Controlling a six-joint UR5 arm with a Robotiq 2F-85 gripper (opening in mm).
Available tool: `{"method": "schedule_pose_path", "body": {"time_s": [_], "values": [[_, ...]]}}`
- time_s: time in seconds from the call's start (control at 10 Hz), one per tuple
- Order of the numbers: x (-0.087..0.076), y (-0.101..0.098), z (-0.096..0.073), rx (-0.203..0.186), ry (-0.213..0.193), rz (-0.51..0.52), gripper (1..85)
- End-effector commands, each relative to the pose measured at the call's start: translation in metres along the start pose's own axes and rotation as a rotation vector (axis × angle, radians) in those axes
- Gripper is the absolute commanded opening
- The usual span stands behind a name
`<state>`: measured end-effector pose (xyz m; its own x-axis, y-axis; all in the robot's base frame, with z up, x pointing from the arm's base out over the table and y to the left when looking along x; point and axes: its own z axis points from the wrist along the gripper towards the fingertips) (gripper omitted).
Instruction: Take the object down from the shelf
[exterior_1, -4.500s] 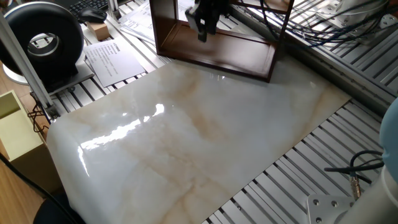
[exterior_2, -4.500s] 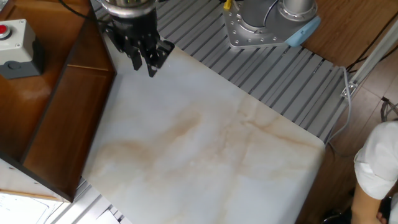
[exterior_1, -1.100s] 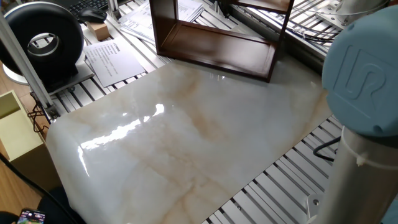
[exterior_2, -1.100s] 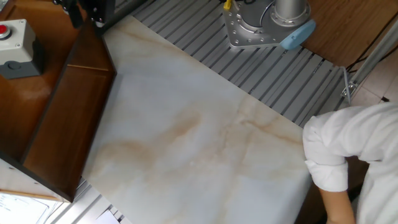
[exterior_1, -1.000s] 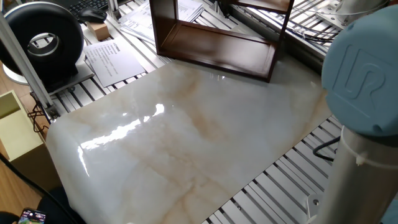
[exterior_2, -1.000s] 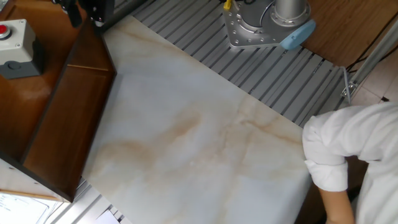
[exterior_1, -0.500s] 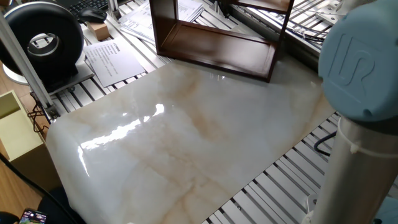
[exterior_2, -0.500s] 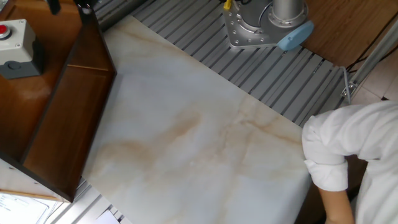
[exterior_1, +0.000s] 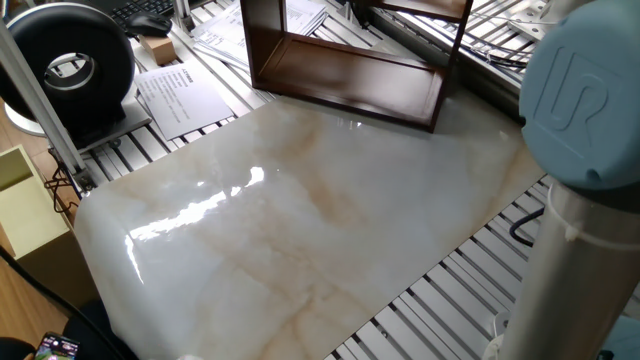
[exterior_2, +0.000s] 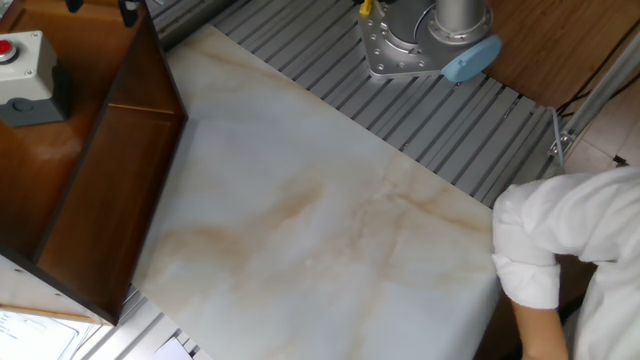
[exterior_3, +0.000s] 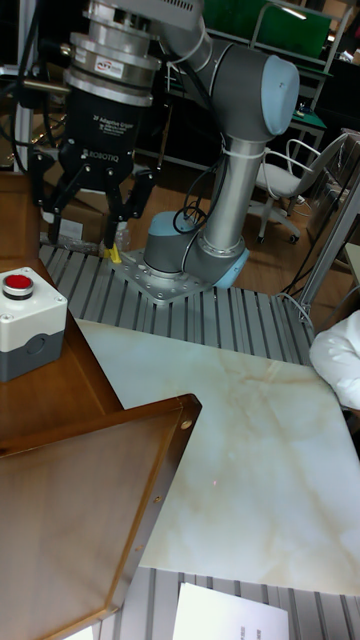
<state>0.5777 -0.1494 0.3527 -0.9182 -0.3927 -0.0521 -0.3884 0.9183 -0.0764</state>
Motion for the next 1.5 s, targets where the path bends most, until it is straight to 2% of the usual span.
{"method": "schedule_pose_path", "body": {"time_s": [0.0,0.3,0.5,0.6,0.7,1.0,1.1,1.4], "values": [[0.001,-0.005,0.000,0.011,-0.005,-0.007,58.0],[0.003,-0.005,0.000,0.011,0.001,-0.056,57.0],[0.005,-0.029,-0.005,0.094,0.032,-0.209,59.3],[-0.001,-0.029,-0.007,0.086,0.026,-0.255,61.3],[-0.007,-0.034,-0.007,0.096,0.014,-0.298,62.7],[-0.013,-0.035,-0.010,0.105,-0.013,-0.299,64.3],[-0.014,-0.039,-0.010,0.120,-0.017,-0.316,64.7],[-0.018,-0.035,-0.010,0.108,-0.032,-0.316,64.7]]}}
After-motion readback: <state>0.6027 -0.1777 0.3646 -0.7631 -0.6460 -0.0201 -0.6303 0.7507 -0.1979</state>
